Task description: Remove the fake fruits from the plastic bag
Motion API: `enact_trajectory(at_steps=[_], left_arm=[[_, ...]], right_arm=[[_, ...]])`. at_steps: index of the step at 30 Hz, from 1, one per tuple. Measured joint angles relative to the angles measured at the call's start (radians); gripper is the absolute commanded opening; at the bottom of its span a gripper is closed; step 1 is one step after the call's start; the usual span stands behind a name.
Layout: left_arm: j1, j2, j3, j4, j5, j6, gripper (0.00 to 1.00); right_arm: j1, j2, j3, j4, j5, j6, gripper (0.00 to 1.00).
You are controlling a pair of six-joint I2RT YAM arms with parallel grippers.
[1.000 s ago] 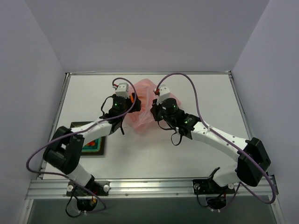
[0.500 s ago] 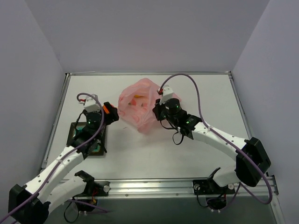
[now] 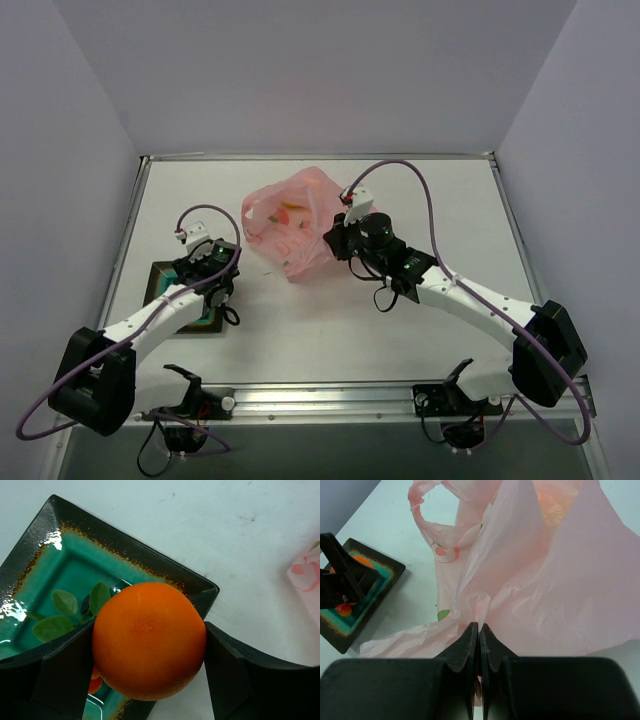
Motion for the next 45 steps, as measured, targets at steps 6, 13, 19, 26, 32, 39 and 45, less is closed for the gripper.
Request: enact_trajectory(at_steps=[6,13,19,26,32,39,45], left_arm=[[0.024,0.021,0.000,0.000,-0.038,-0.042,0.82],[0.046,0.009,-0.013,0.015,-0.032,-0.045,0.97],[0.013,-0.124,-0.013,0.042,0.036,-0.004,0.82],[-0.306,-0.162,0.055,0.086,0.122,0.038,0.49],[-0.354,0.048,0.152,0.191,0.200,0.084,0.43],[-0.326,0.372,0.334,0.326,0.222,0.155,0.33],[-0.272,0.569,0.389,0.447,0.229,0.180,0.30]], right_arm=[[0.000,-0.002,-0.013,0.003,-0.004,0.000,0.00],[0.000,-0.002,-0.014,0.003,-0.004,0.000,0.00],[0.000,-0.004,-0.019,0.004,-0.023,0.008,0.00],[0.000,-0.082,-0.113,-0.001,-0.080,0.039,0.00],[0.001,-0.116,-0.127,0.006,-0.143,0.057,0.00],[0.002,-0.150,-0.185,-0.013,-0.163,0.069,0.00],[0.002,-0.199,-0.184,-0.051,-0.133,0.055,0.01]])
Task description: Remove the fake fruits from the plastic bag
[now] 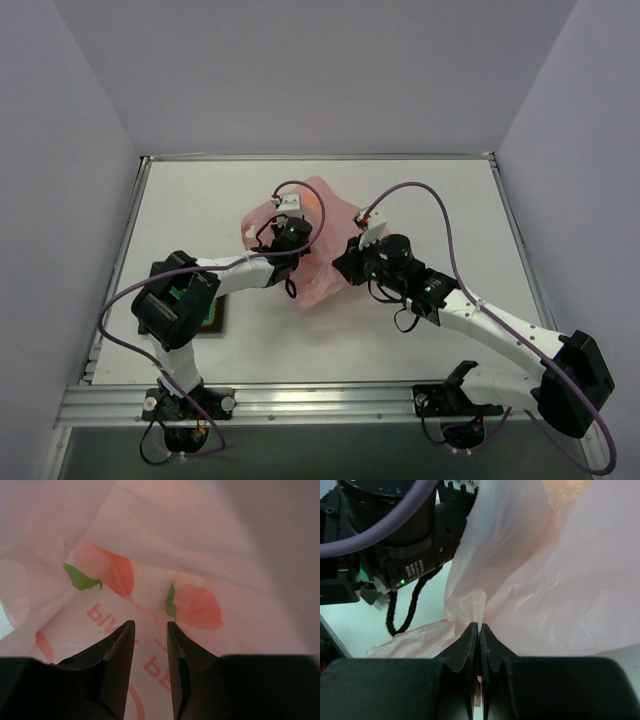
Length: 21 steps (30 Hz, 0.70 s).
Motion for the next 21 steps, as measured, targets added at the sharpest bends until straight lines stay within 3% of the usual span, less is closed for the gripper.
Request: enact_trajectory(at_steps=[8,11,12,16,19,21], left_arm=[[0.061,0.159,0.089,0.129,0.021,-0.017,0.27],[0.080,0.208,0.141,0.162,0.027,-0.040,0.39],[0.086,0.223,0.157,0.171,0.032,-0.058,0.51],[0.119,0.269,0.181,0.218,0.050,-0.163,0.79],[0.147,0.319,0.207,0.249,0.054,-0.256,0.87],[0.159,0.356,0.232,0.269,0.056,-0.299,0.88]], right_arm=[[-0.002,-0.010,0.000,-0.037,0.051,-0.004,0.00],[-0.002,-0.010,0.000,-0.039,0.054,-0.010,0.00],[-0.002,-0.010,0.000,-0.040,0.054,-0.011,0.00],[-0.003,-0.008,0.000,-0.040,0.053,-0.021,0.00],[-0.003,0.003,0.002,-0.039,0.049,-0.023,0.00],[-0.003,0.013,0.002,-0.039,0.042,-0.024,0.00]])
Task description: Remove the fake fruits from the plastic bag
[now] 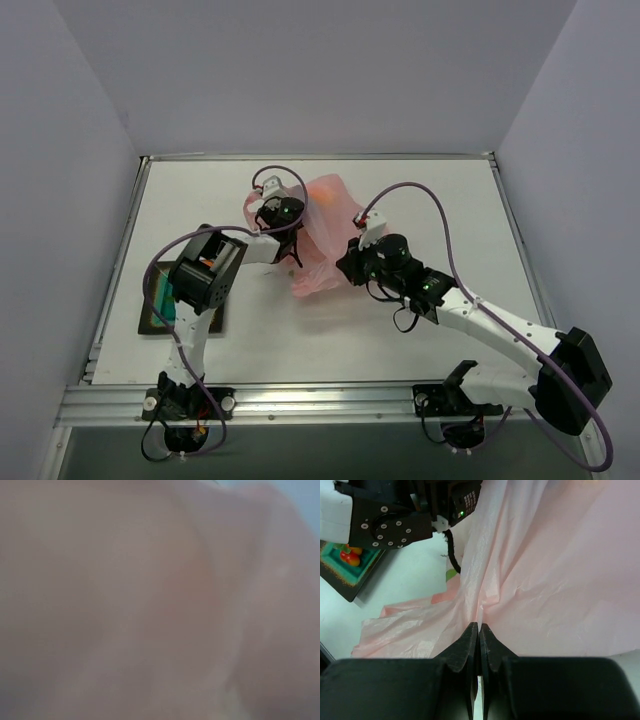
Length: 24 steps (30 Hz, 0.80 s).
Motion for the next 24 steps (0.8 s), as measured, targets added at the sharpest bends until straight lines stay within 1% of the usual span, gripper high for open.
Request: enact_trajectory(at_steps=[4,5,7,8,9,10,11,13,16,18,21,22,24], left_arm=[[0.008,0.049,0.063,0.024,0.000,-0.051,0.88],[0.008,0.057,0.071,0.033,0.000,-0.061,0.84],[0.009,0.062,0.057,0.063,-0.003,-0.084,0.83],[0.010,0.061,0.044,0.080,-0.004,-0.089,0.82],[0.011,0.056,0.029,0.102,-0.006,-0.093,0.82],[0.013,0.048,0.006,0.121,-0.005,-0.093,0.82],[0.013,0.033,-0.026,0.143,-0.005,-0.093,0.82],[0.013,-0.008,-0.102,0.179,-0.005,-0.092,0.82],[0.012,-0.077,-0.224,0.227,0.000,-0.092,0.82],[0.012,-0.108,-0.278,0.254,0.013,-0.092,0.82],[0.012,-0.141,-0.329,0.272,0.046,-0.090,0.82],[0.012,-0.150,-0.342,0.277,0.055,-0.089,0.82],[0.012,-0.166,-0.359,0.278,0.075,-0.087,0.82]], right_arm=[[-0.001,0.011,0.000,0.000,-0.010,-0.002,0.00],[-0.002,0.011,0.000,0.000,-0.010,-0.002,0.00],[-0.006,0.011,0.000,0.000,-0.010,-0.002,0.00],[-0.006,0.011,0.000,0.000,-0.010,-0.002,0.03],[-0.006,0.011,-0.001,-0.001,-0.010,-0.001,0.15],[-0.007,0.011,-0.001,-0.001,-0.009,0.003,0.54],[-0.010,0.011,-0.002,-0.002,-0.009,0.008,0.69],[-0.023,0.011,-0.002,-0.007,-0.010,0.011,0.88],[-0.082,0.023,0.019,-0.026,-0.018,0.026,0.89],[-0.137,0.047,0.070,-0.045,-0.024,0.038,0.90],[-0.212,0.130,0.225,-0.054,-0.028,0.048,0.94],[-0.234,0.170,0.287,-0.050,-0.028,0.048,0.99],[-0.271,0.275,0.411,-0.028,-0.029,0.038,1.00]])
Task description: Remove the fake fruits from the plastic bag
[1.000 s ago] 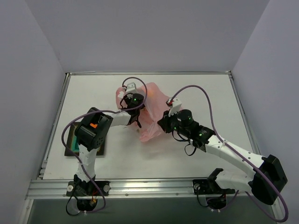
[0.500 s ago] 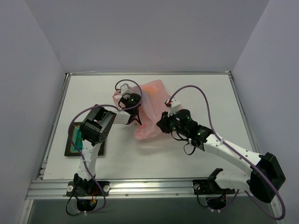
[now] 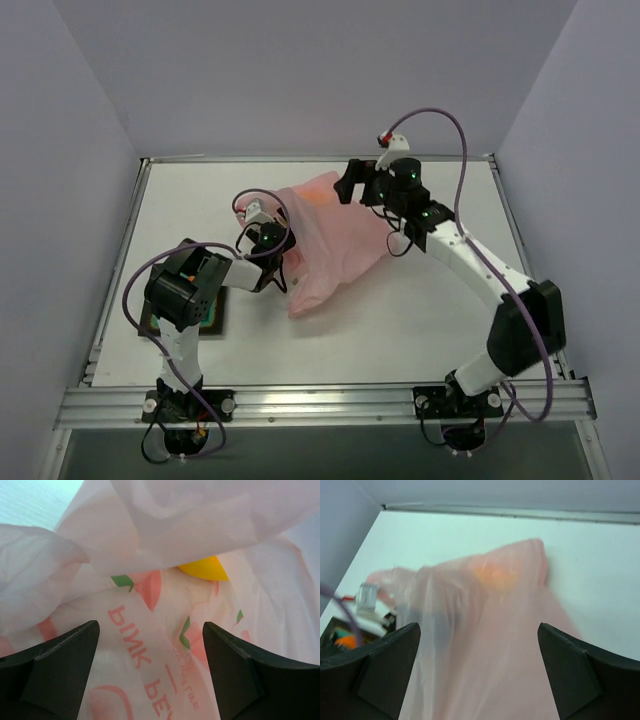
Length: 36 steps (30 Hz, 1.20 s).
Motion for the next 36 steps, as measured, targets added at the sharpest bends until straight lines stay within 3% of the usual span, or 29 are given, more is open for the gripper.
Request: enact_trajectory(at_steps=[12,14,17,18,20,27,36], left_arm=[[0.003,-0.069,-0.014,-0.003,0.077,0.032,0.82],[0.003,-0.069,-0.014,-0.005,0.081,0.036,0.82],[0.003,-0.069,-0.014,-0.011,0.082,0.043,0.82],[0.003,-0.069,-0.015,-0.013,0.082,0.044,0.82],[0.004,-0.069,-0.016,-0.016,0.082,0.047,0.82],[0.004,-0.069,-0.061,-0.014,0.074,0.047,0.82],[0.011,-0.069,-0.109,0.026,0.048,0.036,0.82]], right_arm=[[-0.168,0.805,0.663,-0.132,-0.146,-0.042,0.97],[-0.174,0.873,0.711,-0.148,-0.193,-0.035,0.86],[-0.166,0.919,0.727,-0.150,-0.256,-0.014,0.44],[-0.162,0.924,0.727,-0.146,-0.274,-0.003,0.20],[-0.154,0.924,0.727,-0.127,-0.297,0.021,0.01],[-0.122,0.899,0.710,-0.063,-0.320,0.016,0.00],[-0.052,0.655,0.557,-0.056,-0.248,-0.082,0.00]])
